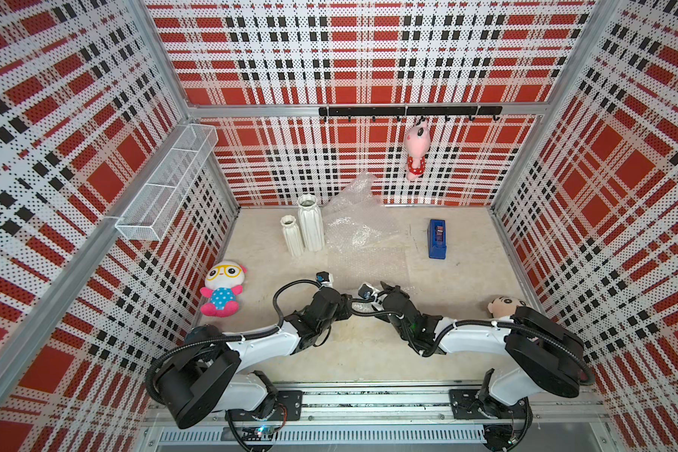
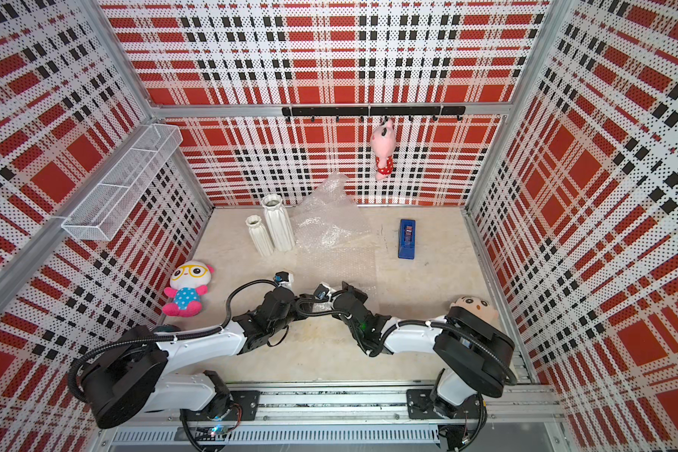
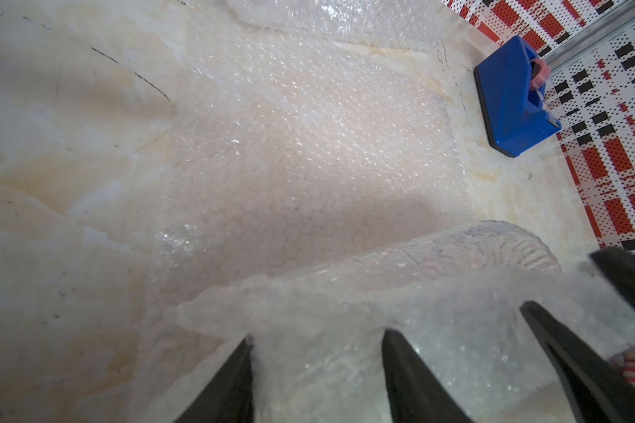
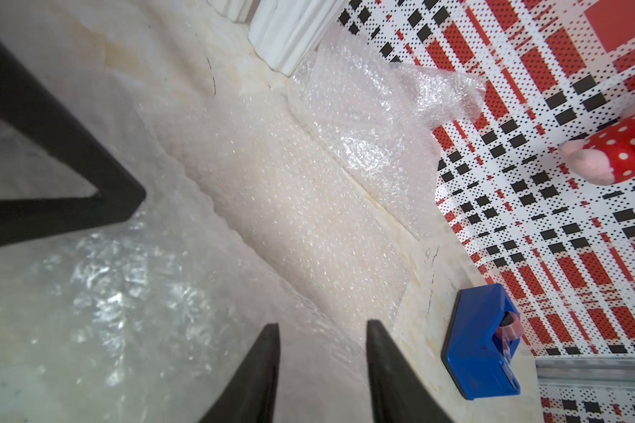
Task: Wrap vases in bubble wrap
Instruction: Wrap the vase in bubble wrap.
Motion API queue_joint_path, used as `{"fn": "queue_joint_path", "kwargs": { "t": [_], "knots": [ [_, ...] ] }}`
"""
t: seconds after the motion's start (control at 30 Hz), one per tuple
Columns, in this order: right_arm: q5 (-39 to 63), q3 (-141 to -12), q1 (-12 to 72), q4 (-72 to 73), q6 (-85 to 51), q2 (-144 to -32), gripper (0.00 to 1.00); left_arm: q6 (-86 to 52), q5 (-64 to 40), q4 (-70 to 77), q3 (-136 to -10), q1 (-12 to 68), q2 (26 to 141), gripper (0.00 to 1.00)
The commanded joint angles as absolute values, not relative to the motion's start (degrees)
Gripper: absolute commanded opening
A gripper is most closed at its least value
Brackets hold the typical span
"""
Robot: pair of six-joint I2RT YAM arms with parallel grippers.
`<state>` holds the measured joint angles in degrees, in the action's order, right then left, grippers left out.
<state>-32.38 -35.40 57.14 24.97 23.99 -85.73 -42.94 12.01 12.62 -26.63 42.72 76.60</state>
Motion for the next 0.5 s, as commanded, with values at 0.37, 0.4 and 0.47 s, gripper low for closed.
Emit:
{"fn": "queue_joint_path", "kwargs": {
  "t": [0.37, 0.4, 0.47],
  "knots": [
    [-5.11, -28.20, 54.82, 21.03, 41.70, -72.24, 0.82, -40.36, 10.93, 10.87, -27.60, 42.28, 78.67, 0.56],
    [-4.95, -28.57, 54.84, 20.35, 42.76, -73.40, 0.83, -40.37, 10.90, 10.91, -27.66, 42.20, 78.79, 0.56],
    [-3.92, -28.80, 54.69, 20.03, 45.36, -75.13, 0.83, -40.26, 10.74, 11.03, -27.66, 42.11, 79.10, 0.56]
  ]
}}
